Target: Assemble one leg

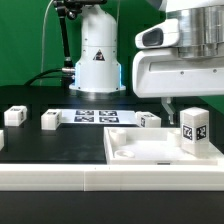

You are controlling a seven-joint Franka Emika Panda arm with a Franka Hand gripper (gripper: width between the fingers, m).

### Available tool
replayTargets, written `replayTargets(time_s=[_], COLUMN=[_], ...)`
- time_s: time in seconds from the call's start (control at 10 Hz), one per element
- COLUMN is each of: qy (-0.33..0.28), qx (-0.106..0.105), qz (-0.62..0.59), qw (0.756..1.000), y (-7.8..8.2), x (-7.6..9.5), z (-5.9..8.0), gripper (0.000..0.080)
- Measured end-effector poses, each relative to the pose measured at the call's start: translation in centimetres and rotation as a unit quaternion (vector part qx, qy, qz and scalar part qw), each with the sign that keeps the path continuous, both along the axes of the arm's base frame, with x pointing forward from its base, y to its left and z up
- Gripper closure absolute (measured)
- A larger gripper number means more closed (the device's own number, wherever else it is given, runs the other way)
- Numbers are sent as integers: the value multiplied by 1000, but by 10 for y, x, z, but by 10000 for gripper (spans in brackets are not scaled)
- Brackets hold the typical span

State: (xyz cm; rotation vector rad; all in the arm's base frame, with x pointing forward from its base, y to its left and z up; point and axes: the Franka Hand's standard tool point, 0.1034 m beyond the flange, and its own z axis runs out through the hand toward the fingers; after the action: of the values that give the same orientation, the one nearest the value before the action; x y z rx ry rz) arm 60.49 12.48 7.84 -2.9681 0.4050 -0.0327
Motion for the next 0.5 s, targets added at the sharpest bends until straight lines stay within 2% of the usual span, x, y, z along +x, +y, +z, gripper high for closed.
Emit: replayTargets(time_s=[0.3,0.5], qy=[-24,-35], qx=[-8,-12], qz=[125,179], qw=[992,983], y=[-10,-11], x=[1,3], z=[-2,-1], gripper=[151,151])
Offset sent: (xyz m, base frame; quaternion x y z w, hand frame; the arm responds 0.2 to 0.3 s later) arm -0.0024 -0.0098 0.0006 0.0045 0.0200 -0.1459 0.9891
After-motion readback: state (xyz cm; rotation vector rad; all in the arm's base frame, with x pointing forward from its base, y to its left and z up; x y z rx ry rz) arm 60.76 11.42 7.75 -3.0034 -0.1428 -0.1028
